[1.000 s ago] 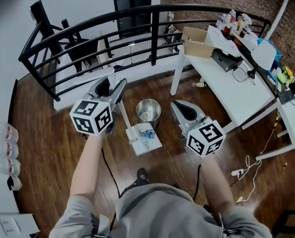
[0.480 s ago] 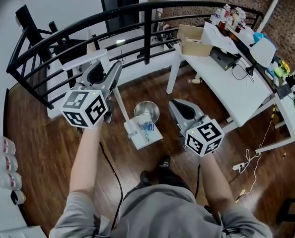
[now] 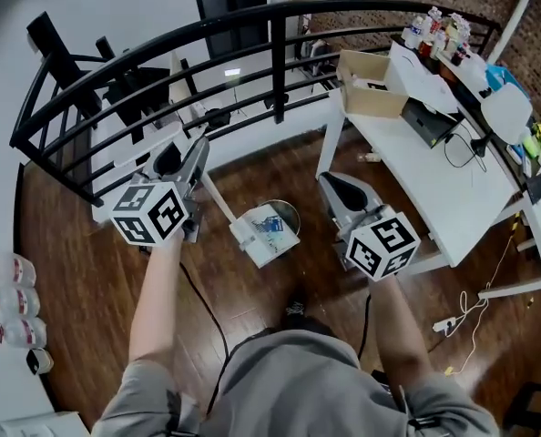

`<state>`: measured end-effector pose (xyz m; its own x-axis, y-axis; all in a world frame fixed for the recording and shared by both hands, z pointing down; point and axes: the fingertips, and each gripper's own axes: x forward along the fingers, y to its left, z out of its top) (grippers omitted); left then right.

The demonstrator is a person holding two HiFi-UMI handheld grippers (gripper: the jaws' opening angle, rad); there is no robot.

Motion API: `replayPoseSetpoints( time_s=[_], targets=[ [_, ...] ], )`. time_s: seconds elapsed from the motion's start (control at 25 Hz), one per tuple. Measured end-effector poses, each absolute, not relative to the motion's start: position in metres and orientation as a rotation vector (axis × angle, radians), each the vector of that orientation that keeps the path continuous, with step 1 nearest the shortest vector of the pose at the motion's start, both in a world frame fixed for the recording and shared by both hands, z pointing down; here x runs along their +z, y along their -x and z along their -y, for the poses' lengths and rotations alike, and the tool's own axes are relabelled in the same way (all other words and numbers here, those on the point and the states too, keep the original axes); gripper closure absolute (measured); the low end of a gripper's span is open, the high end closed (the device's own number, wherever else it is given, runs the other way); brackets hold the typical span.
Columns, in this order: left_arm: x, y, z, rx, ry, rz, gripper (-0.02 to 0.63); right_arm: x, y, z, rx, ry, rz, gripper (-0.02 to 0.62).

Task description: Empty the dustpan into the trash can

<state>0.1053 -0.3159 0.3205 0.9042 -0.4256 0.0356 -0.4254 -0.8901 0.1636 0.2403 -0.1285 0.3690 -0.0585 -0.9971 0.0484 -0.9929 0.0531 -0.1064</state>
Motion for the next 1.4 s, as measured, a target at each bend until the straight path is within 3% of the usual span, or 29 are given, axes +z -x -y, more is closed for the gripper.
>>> replayPoseSetpoints(
  time_s=[0.76, 1.4],
  targets=[
    [0.331, -0.124, 0.359, 0.184, -2.881, 0.338, 0.437, 0.363, -0.27, 0.229, -0.184, 2.105, -2.227, 0.597],
    [0.326, -0.158, 0.346, 0.328, -2.935, -0.09, 0.442, 0.372, -0.265, 0.223, -0.207, 2.291, -2.065, 0.597]
  ],
)
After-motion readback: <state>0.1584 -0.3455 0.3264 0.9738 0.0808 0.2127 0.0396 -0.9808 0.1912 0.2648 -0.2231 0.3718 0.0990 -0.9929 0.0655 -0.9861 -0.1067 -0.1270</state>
